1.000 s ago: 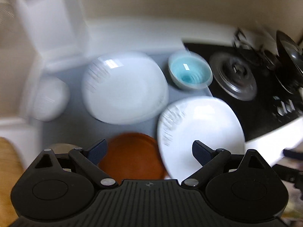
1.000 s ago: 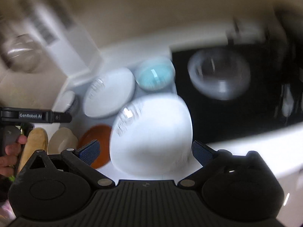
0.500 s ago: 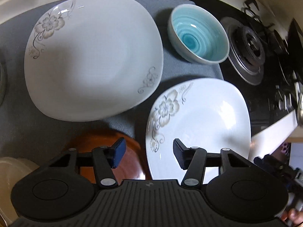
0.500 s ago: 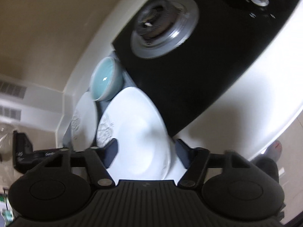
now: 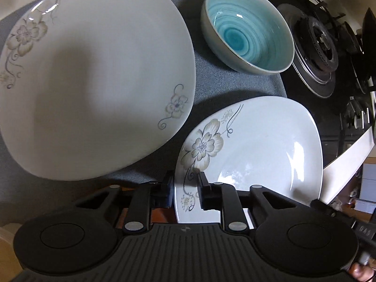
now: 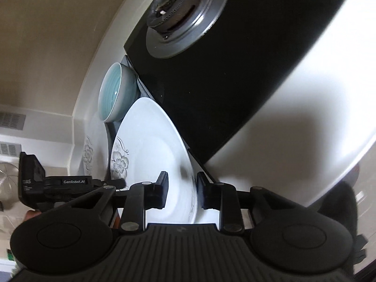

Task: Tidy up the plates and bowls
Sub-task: 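Grasp the white floral square plate at opposite edges with both grippers, then lift the floral plate with both grippers toward the other floral plate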

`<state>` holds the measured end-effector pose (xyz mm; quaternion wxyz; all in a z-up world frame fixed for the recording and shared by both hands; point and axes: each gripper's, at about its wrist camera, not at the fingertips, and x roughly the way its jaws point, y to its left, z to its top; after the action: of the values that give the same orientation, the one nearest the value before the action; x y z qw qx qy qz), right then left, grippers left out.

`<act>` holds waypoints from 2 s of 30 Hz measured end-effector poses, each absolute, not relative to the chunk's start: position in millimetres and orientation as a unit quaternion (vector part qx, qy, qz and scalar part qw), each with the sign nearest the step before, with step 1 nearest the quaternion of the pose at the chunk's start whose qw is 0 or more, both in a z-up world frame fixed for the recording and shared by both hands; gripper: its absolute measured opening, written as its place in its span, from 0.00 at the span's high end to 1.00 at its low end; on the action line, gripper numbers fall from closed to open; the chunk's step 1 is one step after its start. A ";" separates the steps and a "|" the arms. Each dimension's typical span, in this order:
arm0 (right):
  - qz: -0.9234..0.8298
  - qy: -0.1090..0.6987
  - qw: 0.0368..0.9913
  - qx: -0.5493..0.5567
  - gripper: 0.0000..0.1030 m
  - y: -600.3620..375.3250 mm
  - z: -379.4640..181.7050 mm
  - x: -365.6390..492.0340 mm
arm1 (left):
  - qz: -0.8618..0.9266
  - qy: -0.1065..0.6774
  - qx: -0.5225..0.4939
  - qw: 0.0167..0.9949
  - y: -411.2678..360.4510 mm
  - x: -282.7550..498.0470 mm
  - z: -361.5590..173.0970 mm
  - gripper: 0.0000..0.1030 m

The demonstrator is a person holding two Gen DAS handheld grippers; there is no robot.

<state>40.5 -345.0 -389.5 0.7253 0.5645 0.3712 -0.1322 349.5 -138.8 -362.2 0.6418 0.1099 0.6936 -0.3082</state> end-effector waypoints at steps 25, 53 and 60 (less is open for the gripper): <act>-0.127 0.341 0.739 0.567 0.82 -326.7 -402.6 35.7 | -0.357 0.640 0.155 0.663 -151.2 333.3 -358.5 0.67; -0.083 0.317 0.717 0.615 0.87 -338.1 -405.3 9.8 | -0.356 0.674 0.045 0.646 -121.6 340.3 -356.0 0.84; -0.082 0.317 0.723 0.608 0.87 -334.7 -404.0 12.8 | -0.357 0.680 0.048 0.638 -113.7 339.7 -361.0 0.85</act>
<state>12.8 -334.7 -404.0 0.7235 0.6076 0.3173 -0.0821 339.7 -113.7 -361.0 0.6385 0.0482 0.6804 -0.3565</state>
